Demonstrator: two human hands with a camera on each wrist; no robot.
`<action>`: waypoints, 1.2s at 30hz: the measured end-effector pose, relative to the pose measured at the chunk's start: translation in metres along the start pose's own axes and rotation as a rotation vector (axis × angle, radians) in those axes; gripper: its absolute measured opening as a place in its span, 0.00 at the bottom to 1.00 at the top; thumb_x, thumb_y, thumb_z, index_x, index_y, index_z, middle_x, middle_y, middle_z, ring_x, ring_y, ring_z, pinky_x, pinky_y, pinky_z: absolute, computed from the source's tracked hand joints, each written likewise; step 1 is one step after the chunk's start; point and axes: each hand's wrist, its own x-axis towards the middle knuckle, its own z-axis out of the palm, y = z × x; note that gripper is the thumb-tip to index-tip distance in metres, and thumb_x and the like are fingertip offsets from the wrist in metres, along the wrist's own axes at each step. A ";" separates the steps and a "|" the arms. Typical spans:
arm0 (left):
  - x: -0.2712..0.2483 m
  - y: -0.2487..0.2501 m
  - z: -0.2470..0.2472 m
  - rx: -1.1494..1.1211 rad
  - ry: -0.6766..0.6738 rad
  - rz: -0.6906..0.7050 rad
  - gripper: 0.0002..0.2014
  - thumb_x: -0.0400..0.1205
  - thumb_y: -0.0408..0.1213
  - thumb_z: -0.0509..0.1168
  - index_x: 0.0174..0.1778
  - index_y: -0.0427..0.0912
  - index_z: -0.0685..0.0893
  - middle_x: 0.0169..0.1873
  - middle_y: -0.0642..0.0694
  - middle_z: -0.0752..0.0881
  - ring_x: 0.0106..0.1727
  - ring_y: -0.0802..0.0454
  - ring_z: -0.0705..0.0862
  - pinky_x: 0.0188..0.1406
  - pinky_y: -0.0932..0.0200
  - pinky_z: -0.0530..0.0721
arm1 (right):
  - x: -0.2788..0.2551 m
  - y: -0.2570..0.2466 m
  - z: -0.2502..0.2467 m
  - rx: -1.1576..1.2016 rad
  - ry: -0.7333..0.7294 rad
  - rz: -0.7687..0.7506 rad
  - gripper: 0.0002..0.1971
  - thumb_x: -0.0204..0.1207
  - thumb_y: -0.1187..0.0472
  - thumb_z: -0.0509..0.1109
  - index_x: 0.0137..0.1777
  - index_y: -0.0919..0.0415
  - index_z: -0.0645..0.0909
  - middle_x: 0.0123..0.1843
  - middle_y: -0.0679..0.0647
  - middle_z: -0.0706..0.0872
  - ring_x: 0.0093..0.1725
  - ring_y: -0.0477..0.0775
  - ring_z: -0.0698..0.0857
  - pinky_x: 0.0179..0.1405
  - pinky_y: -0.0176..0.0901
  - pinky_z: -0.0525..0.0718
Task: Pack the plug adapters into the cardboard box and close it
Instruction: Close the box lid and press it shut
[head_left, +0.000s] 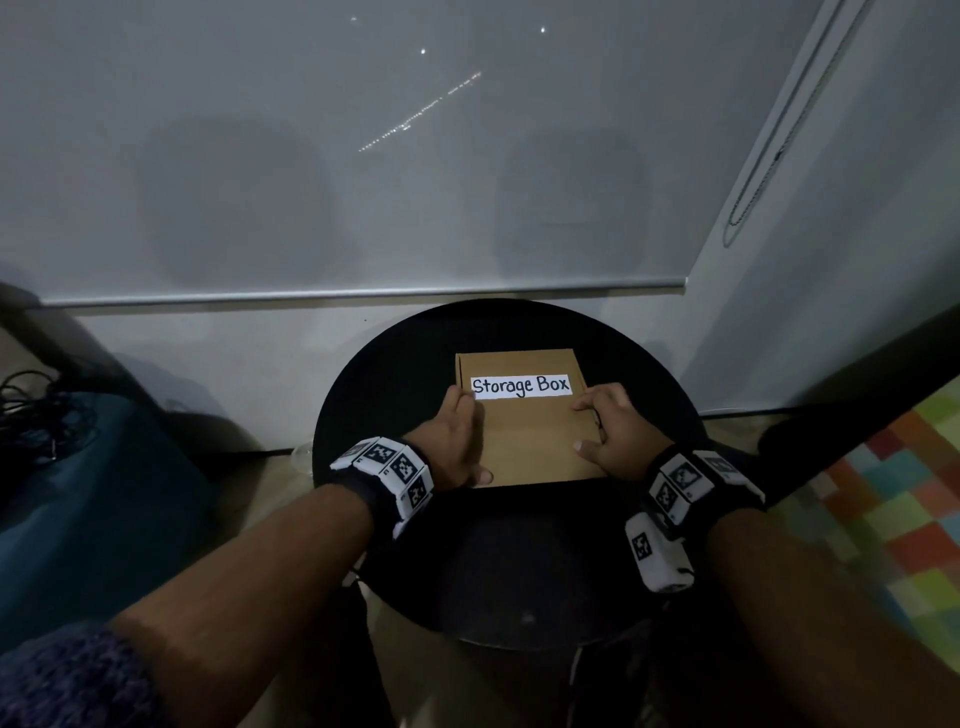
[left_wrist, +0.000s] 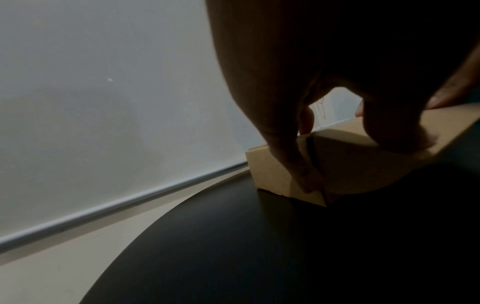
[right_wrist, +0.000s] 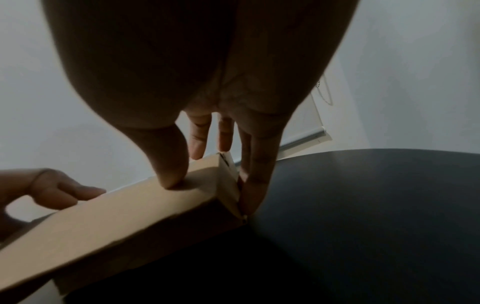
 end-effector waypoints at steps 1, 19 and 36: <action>0.001 -0.003 0.000 -0.003 -0.007 0.010 0.38 0.70 0.44 0.80 0.68 0.37 0.65 0.66 0.47 0.61 0.57 0.40 0.81 0.59 0.45 0.82 | -0.001 -0.001 0.000 -0.007 -0.014 0.018 0.27 0.73 0.60 0.74 0.71 0.56 0.69 0.73 0.53 0.62 0.62 0.54 0.78 0.67 0.50 0.79; 0.009 -0.009 -0.009 0.158 -0.036 0.080 0.33 0.73 0.57 0.73 0.68 0.48 0.68 0.66 0.53 0.62 0.53 0.43 0.82 0.56 0.49 0.82 | 0.001 0.001 -0.003 0.133 -0.141 0.290 0.22 0.81 0.51 0.64 0.70 0.63 0.76 0.65 0.60 0.84 0.62 0.61 0.84 0.64 0.54 0.82; 0.015 -0.012 -0.012 0.140 -0.059 0.103 0.33 0.69 0.50 0.79 0.64 0.46 0.70 0.61 0.53 0.64 0.52 0.46 0.81 0.52 0.50 0.82 | 0.005 0.007 0.006 0.067 0.005 0.307 0.32 0.72 0.53 0.76 0.73 0.61 0.70 0.69 0.59 0.80 0.64 0.59 0.82 0.64 0.51 0.81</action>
